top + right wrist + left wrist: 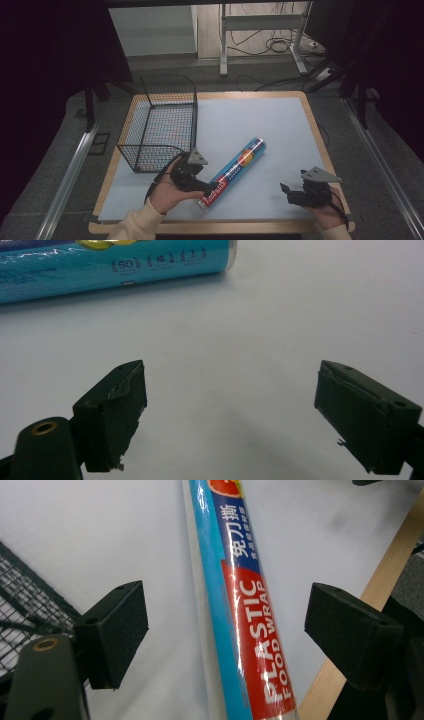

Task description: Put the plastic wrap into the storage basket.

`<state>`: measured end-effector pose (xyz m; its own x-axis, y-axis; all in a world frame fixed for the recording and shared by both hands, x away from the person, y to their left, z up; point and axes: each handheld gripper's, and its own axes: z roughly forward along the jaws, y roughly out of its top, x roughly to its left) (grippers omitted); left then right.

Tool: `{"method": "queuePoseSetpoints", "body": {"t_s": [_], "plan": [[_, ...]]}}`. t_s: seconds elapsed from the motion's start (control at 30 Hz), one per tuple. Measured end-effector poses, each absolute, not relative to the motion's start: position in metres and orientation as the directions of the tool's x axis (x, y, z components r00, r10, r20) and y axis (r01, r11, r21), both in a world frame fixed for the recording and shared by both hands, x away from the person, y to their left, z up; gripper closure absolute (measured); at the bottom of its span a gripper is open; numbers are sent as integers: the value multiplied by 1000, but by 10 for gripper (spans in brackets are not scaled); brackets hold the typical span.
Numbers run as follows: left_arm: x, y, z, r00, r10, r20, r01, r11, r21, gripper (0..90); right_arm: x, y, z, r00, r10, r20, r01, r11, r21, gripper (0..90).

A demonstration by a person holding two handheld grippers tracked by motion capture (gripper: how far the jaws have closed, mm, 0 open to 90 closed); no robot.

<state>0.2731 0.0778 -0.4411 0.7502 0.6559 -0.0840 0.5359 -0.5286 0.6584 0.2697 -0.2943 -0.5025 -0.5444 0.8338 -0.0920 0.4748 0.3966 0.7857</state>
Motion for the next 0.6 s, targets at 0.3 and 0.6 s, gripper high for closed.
{"method": "queuePoseSetpoints", "body": {"t_s": [0.3, 0.6], "plan": [[283, 57, -442, 763, 643, -66, 528, -561, 638, 171, 269, -294, -502, -542, 836, -89, 475, 391, 788, 137], [295, 29, -448, 784, 616, -74, 526, -597, 606, 162, 270, -295, -503, -541, 836, -91, 476, 393, 786, 137]]}}
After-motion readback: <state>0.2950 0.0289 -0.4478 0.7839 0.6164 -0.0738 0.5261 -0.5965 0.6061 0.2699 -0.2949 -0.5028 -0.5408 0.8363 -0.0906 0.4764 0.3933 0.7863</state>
